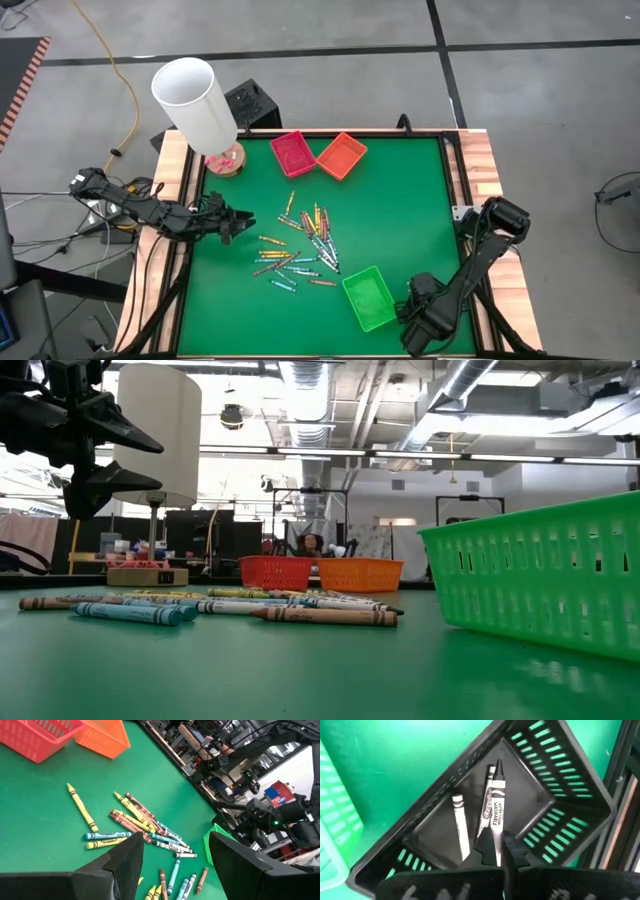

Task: Sort crayons
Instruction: Put the black crayon into the black bin, then put the green crayon into the green bin

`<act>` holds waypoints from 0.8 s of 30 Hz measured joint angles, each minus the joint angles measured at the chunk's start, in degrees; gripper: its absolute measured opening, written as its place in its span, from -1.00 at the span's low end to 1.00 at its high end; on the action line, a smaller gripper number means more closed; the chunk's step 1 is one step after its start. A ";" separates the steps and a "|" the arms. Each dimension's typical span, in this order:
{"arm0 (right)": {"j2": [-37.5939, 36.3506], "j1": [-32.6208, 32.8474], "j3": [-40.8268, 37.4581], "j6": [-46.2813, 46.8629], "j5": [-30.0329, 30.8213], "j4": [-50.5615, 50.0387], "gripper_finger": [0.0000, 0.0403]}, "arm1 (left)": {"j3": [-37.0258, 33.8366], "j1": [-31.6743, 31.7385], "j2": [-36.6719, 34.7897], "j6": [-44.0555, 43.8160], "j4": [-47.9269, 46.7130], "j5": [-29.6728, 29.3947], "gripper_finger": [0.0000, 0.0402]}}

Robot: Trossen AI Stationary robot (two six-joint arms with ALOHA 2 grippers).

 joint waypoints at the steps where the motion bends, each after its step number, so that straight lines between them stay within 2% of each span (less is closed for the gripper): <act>1: 0.00 0.00 -0.44 0.02 -0.03 0.29 -0.99 | 0.00 0.00 0.00 0.00 0.00 0.00 0.07; 12: 0.00 0.00 -5.28 -0.17 -0.29 3.82 -0.98 | 0.00 0.00 0.00 -0.46 0.00 0.00 0.07; 24: 0.00 0.00 -5.41 -1.09 -0.26 4.09 -0.64 | 0.00 0.00 0.00 -0.52 0.02 0.00 0.07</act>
